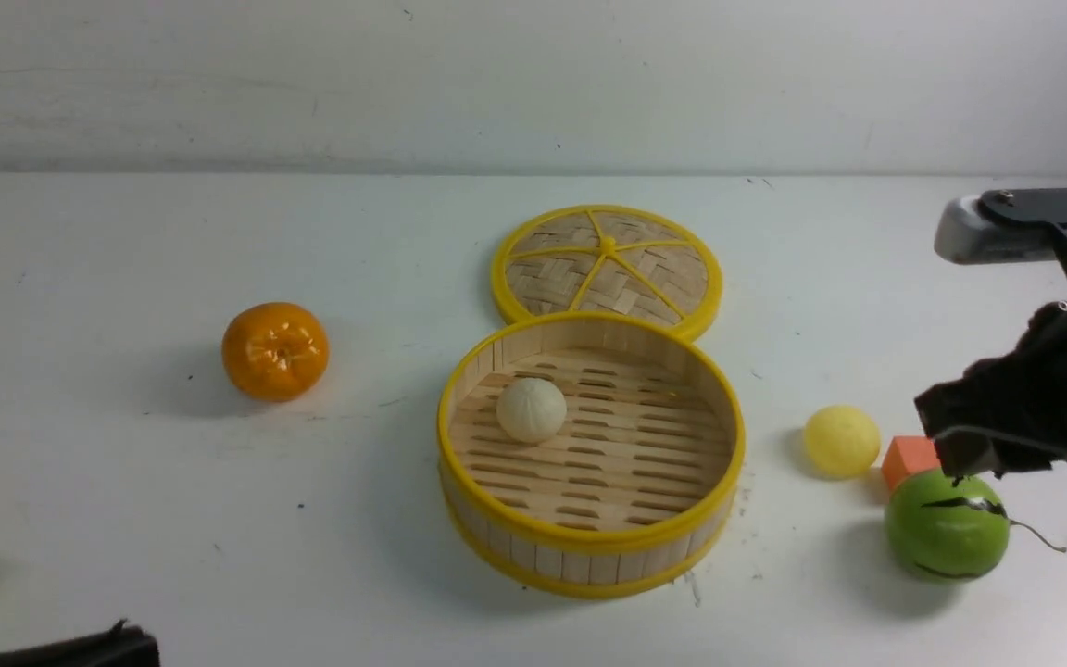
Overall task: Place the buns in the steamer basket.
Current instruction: Use the right arm to grab a steamed stuffed bun
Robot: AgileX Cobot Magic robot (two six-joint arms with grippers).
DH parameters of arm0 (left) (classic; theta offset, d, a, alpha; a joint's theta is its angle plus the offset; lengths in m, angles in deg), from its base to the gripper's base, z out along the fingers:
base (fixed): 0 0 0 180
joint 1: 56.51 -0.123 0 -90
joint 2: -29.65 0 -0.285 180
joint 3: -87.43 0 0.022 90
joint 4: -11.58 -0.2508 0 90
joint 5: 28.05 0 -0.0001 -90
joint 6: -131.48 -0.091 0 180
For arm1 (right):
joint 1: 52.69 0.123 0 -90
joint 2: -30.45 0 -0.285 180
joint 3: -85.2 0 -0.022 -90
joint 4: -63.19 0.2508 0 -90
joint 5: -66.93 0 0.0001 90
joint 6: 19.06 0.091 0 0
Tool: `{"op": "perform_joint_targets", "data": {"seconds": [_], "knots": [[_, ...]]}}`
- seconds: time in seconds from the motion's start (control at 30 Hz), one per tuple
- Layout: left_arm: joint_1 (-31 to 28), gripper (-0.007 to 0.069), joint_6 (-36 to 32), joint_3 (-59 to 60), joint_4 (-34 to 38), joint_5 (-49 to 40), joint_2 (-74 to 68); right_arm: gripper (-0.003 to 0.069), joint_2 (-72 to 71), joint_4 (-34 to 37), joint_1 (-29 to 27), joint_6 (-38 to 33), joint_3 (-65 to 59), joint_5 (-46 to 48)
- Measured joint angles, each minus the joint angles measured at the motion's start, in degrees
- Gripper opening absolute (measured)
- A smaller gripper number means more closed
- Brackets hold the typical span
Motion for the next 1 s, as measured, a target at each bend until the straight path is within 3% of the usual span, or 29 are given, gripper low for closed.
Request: {"op": "perform_joint_targets", "data": {"seconds": [0.23, 0.67, 1.0], "knots": [[0.0, -0.0013, -0.22, 10.63, 1.43, 7.52, 14.6, 0.0241, 11.68, -2.68, 0.0, 0.09, 4.96, -2.4], [0.0, -0.0013, -0.22, 11.66, 1.53, 7.0, 8.65, 0.0267, 31.55, -2.24, -3.9, 0.6, 20.9, -2.56], [0.0, -0.0013, -0.22, 11.66, 1.84, 7.0, 8.6, 0.0267, 36.69, -4.61, -3.93, 0.78, 22.8, -3.77]]}}
